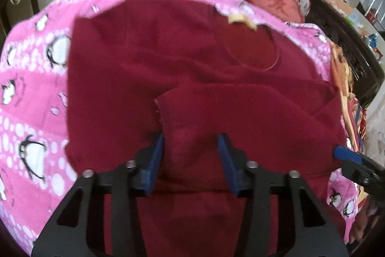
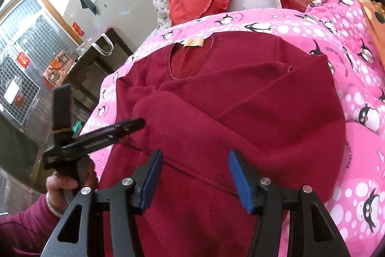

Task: Fold small clothes

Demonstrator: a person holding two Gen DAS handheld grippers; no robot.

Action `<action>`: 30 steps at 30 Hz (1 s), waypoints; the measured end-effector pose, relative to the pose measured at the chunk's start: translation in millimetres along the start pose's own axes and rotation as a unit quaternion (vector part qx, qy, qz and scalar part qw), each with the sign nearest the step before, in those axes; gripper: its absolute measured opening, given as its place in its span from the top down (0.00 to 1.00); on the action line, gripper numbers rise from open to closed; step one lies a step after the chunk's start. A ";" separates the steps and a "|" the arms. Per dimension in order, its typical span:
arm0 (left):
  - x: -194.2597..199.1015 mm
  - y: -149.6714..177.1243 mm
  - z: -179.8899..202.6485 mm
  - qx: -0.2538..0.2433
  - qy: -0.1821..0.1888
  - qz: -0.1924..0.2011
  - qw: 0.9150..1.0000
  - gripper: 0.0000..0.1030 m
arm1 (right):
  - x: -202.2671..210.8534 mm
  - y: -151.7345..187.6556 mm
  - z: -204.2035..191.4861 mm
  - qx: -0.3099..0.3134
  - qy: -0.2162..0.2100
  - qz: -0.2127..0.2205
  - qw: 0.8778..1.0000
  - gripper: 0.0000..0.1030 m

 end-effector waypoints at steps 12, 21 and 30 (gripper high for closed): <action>86.8 -51.7 -23.0 0.011 0.020 0.100 0.995 0.90 | 53.4 -33.3 54.4 -0.050 0.080 0.076 0.993 0.38; 43.2 -11.0 -61.4 0.045 -0.027 0.023 0.998 0.90 | 17.8 -54.3 80.2 -0.069 0.118 0.048 0.990 0.36; 23.6 -18.2 -48.3 0.030 -0.039 0.013 0.999 0.90 | -27.7 -68.3 94.4 0.011 0.219 0.030 0.975 0.58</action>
Point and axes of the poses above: each gripper's, at about its wrist camera, not at the fingertips, and x roughly against the way its jaws point, z to its right, y to its underside, the point moved 4 cm from there along -x, roughly the way its jaws point, and after that the axes turned 6 degrees about z, right-handed, at the moved point
